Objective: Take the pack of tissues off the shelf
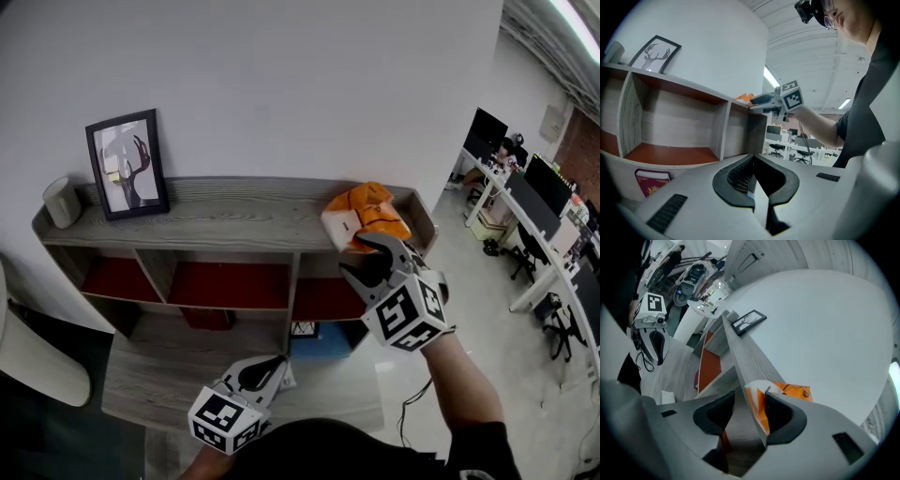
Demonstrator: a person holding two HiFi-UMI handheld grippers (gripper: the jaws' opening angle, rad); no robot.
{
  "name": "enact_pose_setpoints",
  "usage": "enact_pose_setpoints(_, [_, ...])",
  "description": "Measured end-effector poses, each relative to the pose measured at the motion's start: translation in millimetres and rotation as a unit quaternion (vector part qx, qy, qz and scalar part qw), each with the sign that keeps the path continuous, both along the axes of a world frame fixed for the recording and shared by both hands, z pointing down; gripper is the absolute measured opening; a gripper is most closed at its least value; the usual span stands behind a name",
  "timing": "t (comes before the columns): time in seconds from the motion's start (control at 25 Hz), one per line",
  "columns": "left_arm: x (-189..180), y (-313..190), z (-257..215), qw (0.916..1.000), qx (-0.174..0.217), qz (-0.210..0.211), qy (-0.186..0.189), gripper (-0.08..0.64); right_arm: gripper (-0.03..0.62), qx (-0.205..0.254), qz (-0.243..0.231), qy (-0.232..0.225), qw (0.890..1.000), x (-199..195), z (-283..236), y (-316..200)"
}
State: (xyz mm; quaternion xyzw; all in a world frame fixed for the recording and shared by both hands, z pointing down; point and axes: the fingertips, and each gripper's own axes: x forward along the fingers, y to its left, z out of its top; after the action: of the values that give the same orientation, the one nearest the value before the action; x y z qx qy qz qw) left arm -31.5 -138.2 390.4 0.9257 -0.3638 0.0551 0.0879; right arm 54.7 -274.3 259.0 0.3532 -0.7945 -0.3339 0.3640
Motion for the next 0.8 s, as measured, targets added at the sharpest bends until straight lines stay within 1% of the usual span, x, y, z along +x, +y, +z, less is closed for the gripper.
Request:
enact_pose_setpoints(0.08, [-1.2, 0.7, 1.8, 1.0, -0.004, -0.003, 0.003, 0.015, 0.19, 0.011, 0.003, 0.011, 1.0, 0.9, 1.4, -0.2])
enact_pose_setpoints(0.2, [-0.7, 1.1, 3.7, 1.0, -0.007, -0.002, 0.004, 0.015, 0.105, 0.027, 0.003, 0.006, 1.0, 2.6, -4.6, 1.6])
enact_pose_setpoints(0.24, [-0.3, 0.7, 3.9, 1.0, -0.008, -0.002, 0.004, 0.015, 0.092, 0.028, 0.0, 0.002, 1.0, 2.4, -6.4, 2.6])
enact_pose_setpoints(0.52, [1.6, -1.3, 3.8, 1.0, -0.009, 0.001, 0.003, 0.015, 0.068, 0.042, -0.01, -0.001, 0.999, 5.1, -10.0, 15.2])
enact_pose_setpoints(0.68, [1.1, -4.3, 5.1, 0.9999, -0.011, 0.002, 0.003, 0.015, 0.052, 0.065, -0.014, 0.007, 0.998, 6.9, -17.2, 24.8])
enact_pose_setpoints(0.8, [0.1, -5.5, 4.1, 0.9999, -0.011, 0.003, 0.003, 0.015, 0.048, 0.088, -0.018, -0.003, 0.996, 8.6, -29.0, 34.4])
